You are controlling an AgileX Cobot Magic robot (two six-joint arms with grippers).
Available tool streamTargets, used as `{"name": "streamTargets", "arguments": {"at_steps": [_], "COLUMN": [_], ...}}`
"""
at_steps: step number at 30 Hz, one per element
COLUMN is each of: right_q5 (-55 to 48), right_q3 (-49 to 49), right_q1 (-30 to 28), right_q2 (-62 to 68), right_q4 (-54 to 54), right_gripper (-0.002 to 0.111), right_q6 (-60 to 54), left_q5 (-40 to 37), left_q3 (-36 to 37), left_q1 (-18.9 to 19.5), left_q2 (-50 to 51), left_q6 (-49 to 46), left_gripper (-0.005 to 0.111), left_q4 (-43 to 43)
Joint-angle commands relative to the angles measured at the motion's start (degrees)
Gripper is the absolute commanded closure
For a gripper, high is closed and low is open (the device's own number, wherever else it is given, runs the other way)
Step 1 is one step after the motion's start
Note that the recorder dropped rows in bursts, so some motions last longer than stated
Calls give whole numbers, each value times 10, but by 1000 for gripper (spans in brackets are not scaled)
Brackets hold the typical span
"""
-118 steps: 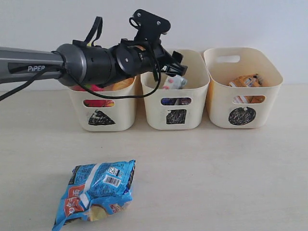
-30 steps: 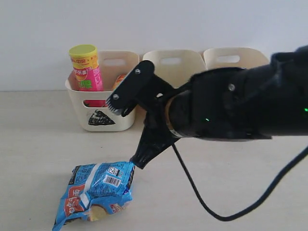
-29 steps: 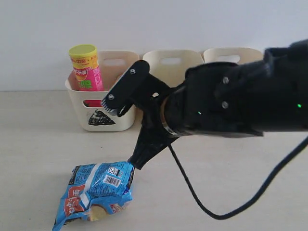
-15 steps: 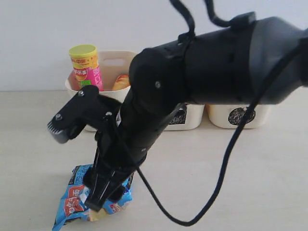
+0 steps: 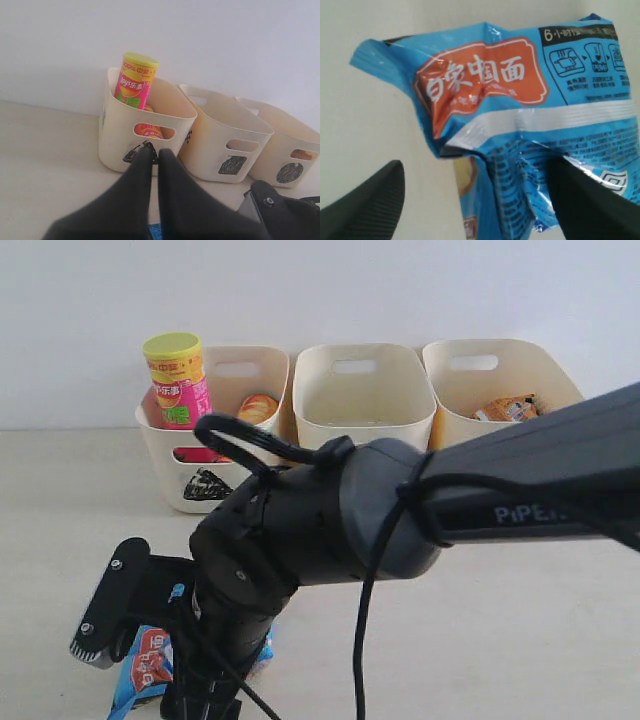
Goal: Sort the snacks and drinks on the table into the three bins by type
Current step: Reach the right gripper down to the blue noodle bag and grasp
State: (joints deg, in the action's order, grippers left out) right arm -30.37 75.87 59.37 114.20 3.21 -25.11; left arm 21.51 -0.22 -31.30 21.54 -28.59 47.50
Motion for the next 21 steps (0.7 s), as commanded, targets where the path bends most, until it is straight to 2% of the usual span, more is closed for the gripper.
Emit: {"name": "streamTargets", "arguments": {"at_steps": [1,4,8,9,21], "right_q5": [15,15,9,5,-46], "right_q3": [3,3,3,3,3], "right_q1": [-1,-1,-1,-1,-6], "right_q2": [12,18,17,17,-55], "right_q4": [94,139,146,146,140], "right_gripper": [40,59,102,108,108], "right_q6": [60,100,113,113,111], "left_q5": [-1,-1,-1,-1,-3], "left_q3": [2,2,2,2,2], "left_q1": [1,1,1,1,1], "left_q2": [-3,-3,-3,-3,-3], "left_q6": [-7,-8,-9,-11,-15], "left_gripper": [103,103,103,103,103], "left_q4": [-4,-4,-4,-4,-4]}}
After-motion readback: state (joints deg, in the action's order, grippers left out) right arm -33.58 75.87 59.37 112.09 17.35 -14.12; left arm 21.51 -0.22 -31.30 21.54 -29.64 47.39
